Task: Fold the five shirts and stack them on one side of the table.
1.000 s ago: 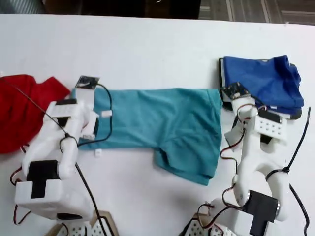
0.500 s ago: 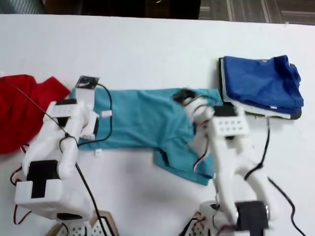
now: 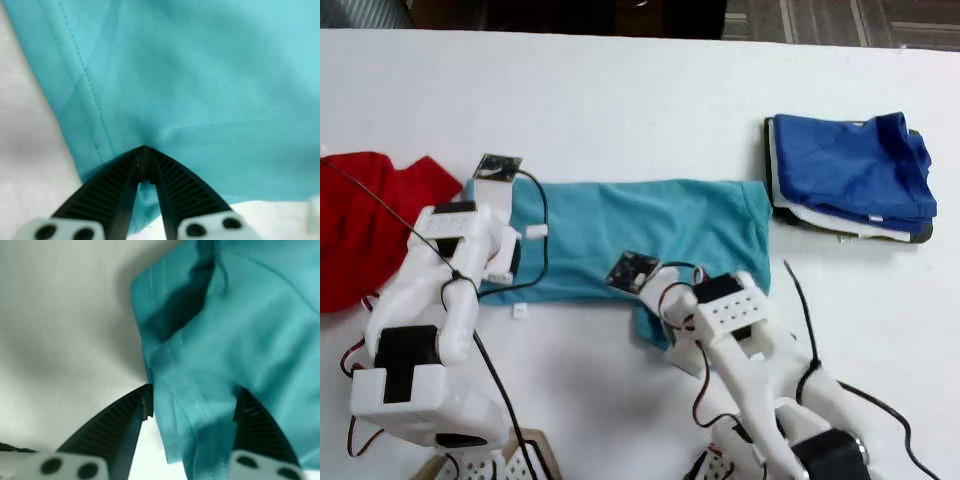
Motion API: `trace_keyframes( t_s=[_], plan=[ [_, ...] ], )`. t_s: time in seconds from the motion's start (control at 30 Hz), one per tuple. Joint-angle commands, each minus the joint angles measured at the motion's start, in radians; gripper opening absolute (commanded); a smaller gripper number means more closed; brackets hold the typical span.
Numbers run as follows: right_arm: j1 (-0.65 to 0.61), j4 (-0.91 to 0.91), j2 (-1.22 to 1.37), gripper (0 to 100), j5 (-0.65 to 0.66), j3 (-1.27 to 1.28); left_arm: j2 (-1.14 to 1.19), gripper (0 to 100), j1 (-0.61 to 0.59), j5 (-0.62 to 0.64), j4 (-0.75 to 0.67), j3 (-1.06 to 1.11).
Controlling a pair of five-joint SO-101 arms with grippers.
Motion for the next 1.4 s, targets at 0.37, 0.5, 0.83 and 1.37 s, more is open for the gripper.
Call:
trace_keyframes(
  t_s=[0.37,0.5,0.83,1.37],
  plan=[
    [-0.01,0.024,0.283,26.8,-0.002,-0.109,0.006,3,0.003,-0.005,-0.032,-0.002],
    [-0.01,0.054,0.245,26.6,-0.005,-0.109,0.006,3,0.003,-0.005,-0.032,-0.002],
    [-0.013,0.193,-0.085,26.6,-0.002,-0.101,0.006,3,0.003,-0.005,-0.032,-0.002],
    [-0.09,-0.025,0.183,26.6,-0.011,-0.009,0.008,3,0.003,-0.005,-0.032,-0.002]
  ],
)
